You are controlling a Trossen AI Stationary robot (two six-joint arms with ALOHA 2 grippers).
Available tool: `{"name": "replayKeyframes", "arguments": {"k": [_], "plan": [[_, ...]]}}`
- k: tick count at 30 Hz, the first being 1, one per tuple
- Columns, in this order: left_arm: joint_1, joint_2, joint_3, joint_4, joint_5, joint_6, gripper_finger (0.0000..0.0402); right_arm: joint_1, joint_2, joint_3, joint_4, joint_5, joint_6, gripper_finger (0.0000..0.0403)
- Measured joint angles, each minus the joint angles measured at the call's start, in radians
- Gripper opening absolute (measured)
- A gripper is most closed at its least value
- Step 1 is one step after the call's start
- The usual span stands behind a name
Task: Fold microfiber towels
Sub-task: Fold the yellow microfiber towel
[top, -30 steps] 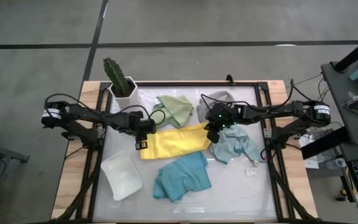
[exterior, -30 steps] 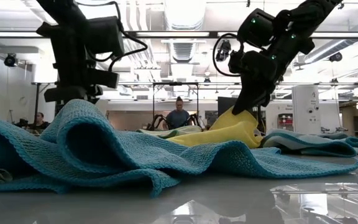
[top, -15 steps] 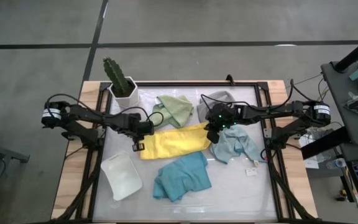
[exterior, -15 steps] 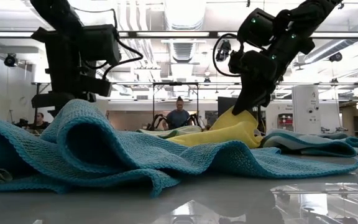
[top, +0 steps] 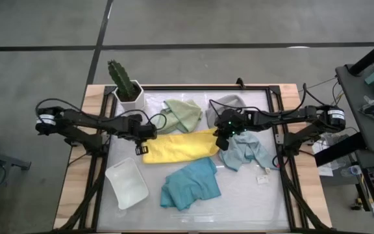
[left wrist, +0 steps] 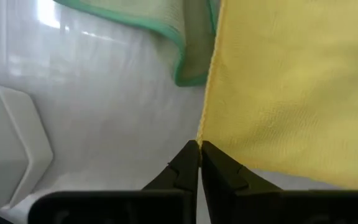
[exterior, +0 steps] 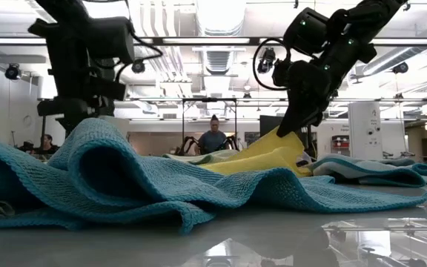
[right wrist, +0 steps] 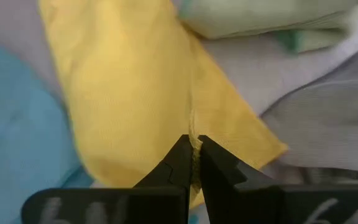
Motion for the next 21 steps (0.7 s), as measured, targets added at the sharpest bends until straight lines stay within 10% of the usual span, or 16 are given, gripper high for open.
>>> {"name": "replayKeyframes", "arguments": {"k": [21], "plan": [[0.0, 0.08, -0.05, 0.107, -0.065, -0.078, 0.0, -0.002, 0.051, 0.001, 0.009, 0.184, -0.045, 0.0018]]}}
